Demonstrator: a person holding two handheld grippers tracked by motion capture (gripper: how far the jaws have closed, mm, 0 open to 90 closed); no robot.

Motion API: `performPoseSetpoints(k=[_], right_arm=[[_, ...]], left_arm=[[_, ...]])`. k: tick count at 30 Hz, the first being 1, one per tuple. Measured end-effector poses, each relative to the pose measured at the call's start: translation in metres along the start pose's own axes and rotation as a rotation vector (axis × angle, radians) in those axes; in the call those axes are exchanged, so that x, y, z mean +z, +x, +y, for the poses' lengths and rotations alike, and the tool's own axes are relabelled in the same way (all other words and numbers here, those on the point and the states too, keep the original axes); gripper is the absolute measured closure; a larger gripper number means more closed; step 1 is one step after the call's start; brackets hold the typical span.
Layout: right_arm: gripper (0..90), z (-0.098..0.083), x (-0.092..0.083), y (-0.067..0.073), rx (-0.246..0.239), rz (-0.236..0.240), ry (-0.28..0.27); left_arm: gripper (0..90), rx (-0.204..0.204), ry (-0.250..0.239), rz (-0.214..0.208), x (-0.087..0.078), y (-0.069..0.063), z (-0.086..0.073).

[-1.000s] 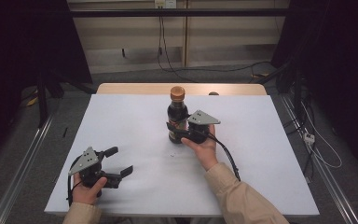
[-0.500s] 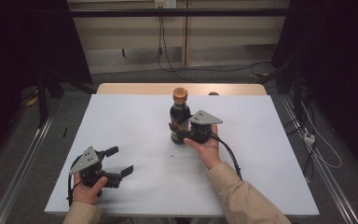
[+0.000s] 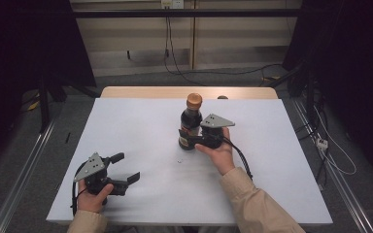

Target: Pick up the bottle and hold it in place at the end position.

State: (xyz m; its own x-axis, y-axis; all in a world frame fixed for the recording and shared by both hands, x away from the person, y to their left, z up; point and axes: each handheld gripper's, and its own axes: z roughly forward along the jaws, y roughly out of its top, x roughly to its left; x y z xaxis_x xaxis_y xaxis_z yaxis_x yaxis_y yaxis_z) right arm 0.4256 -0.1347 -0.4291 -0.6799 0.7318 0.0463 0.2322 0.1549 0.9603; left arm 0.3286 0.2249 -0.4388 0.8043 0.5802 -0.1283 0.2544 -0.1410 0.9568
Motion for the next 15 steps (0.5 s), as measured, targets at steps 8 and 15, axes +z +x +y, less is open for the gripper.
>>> performPoseSetpoints(k=[8, 15], right_arm=[[30.8, 0.0002, 0.0022, 0.0020, -0.021, 0.020, 0.011], [30.5, -0.0003, 0.0093, 0.0021, -0.010, 0.008, -0.005]], left_arm=[[3.8, -0.005, 0.001, 0.000, 0.0008, 0.0008, -0.0013], [3.8, -0.008, -0.001, -0.002, -0.0002, 0.0009, -0.0014]])
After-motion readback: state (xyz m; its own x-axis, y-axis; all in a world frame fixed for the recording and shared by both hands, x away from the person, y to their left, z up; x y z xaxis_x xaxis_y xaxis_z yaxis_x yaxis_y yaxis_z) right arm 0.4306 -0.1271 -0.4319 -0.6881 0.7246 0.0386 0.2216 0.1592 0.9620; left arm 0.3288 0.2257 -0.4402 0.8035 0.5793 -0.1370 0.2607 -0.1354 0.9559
